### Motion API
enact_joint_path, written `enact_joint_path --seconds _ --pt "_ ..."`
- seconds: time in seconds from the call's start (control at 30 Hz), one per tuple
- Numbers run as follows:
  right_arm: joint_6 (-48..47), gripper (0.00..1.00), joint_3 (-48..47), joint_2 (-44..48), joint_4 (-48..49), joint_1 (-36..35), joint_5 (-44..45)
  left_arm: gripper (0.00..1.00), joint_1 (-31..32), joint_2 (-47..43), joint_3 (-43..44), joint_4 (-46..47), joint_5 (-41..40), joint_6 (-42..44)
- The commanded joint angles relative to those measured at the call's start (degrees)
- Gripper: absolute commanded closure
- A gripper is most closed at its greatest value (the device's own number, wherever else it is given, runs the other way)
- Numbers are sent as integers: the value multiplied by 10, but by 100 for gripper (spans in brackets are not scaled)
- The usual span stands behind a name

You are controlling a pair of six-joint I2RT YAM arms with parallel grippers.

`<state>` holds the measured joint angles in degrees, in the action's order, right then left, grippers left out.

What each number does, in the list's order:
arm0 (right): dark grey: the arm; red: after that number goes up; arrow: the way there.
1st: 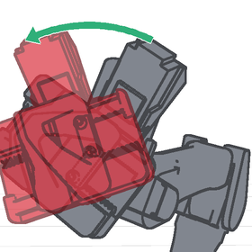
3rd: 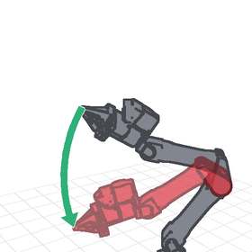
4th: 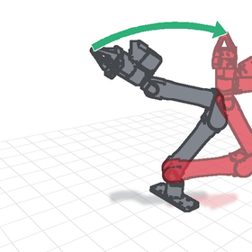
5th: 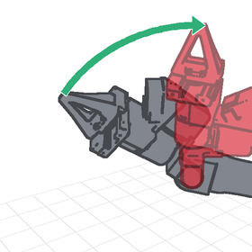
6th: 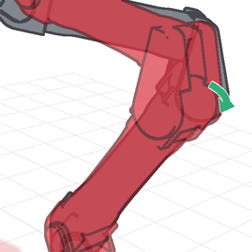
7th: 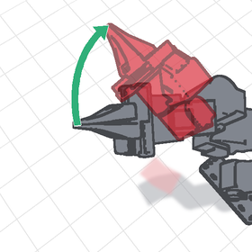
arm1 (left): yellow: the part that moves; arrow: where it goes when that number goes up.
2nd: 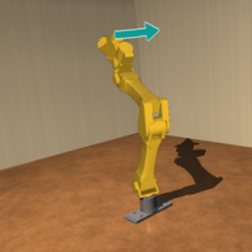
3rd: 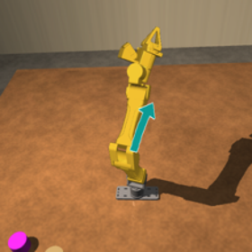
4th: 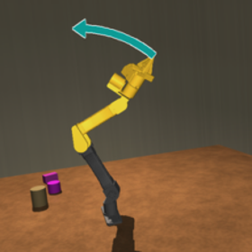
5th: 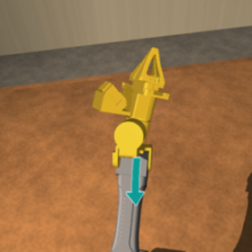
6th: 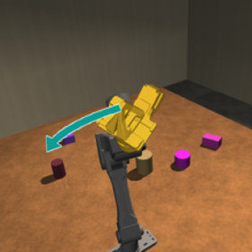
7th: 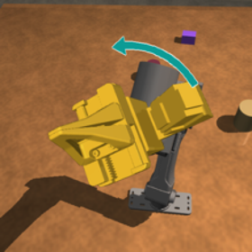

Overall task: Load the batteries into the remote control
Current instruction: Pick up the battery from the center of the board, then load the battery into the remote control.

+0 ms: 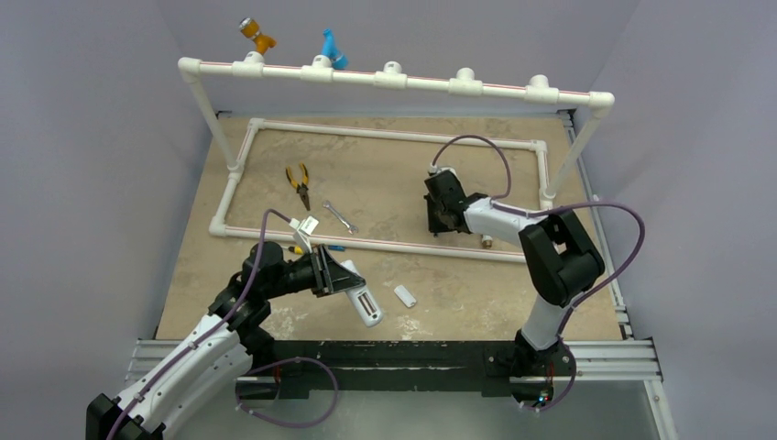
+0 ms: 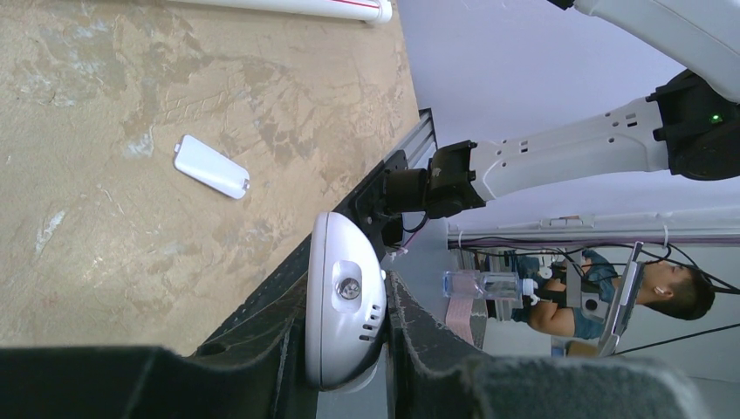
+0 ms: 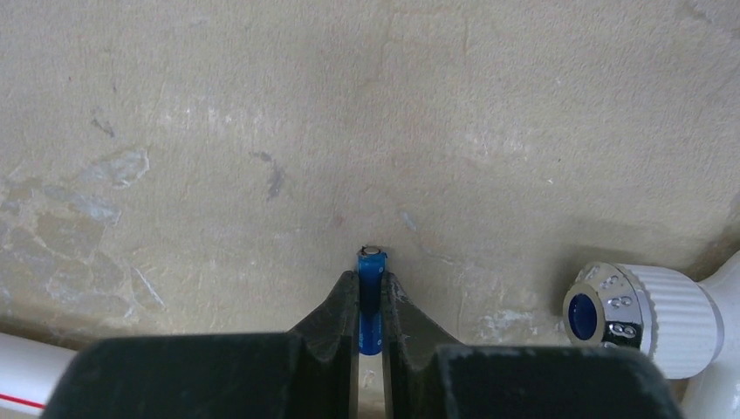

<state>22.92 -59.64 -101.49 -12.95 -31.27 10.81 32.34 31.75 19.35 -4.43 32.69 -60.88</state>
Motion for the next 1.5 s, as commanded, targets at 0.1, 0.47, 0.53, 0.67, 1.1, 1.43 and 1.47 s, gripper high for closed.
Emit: enact_joint_path --seconds 0.1,0.47,0.53,0.67,1.1,1.43,1.47 --pt "-31 100 32 87 12 0 -7 100 2 -8 14 22 -2 0" --pt "-92 100 92 302 59 -1 -56 100 2 -45 16 109 22 19" --pt "-82 100 122 355 81 -2 -84 100 2 -69 9 140 31 21" --pt "-65 100 202 483 133 -6 -182 100 2 -115 10 138 36 49" --pt "108 100 359 735 380 -21 -473 100 2 -154 4 185 70 76" --pt "152 100 414 793 541 -25 -603 100 2 -149 7 170 71 84" --pt "151 100 412 794 543 -26 -615 100 2 -150 8 170 72 84"
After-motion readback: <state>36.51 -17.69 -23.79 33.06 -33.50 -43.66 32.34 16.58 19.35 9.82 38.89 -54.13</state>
